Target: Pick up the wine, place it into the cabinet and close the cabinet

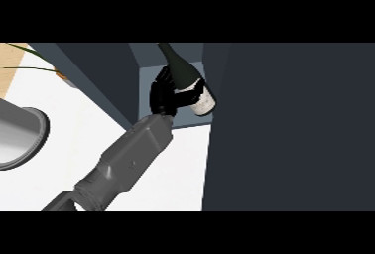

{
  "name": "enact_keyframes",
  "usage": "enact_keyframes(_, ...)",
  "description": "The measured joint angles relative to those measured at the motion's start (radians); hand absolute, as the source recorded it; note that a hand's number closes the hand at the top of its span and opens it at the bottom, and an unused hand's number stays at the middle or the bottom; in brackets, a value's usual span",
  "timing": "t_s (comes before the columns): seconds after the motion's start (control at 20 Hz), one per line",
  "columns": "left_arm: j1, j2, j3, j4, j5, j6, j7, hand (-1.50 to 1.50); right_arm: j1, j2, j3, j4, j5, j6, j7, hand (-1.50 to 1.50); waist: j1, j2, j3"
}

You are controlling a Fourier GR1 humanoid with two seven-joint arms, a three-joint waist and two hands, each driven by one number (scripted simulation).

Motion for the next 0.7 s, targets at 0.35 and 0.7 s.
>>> enact_keyframes(0.35, 0.0, -0.002, -0.022, -0.029, 0.096, 0.04, -0.056, -1.5, 0.009, -0.002, -0.003, 0.01, 0.007, 0.008, -0.022, -1.5, 0.001, 0.0, 0.0)
enact_keyframes(0.7, -0.035, -0.004, -0.047, 0.004, 0.159, 0.069, -0.081, -1.5, 0.013, -0.002, 0.002, 0.017, 0.01, 0.014, -0.033, -1.5, -0.002, 0.003, 0.0)
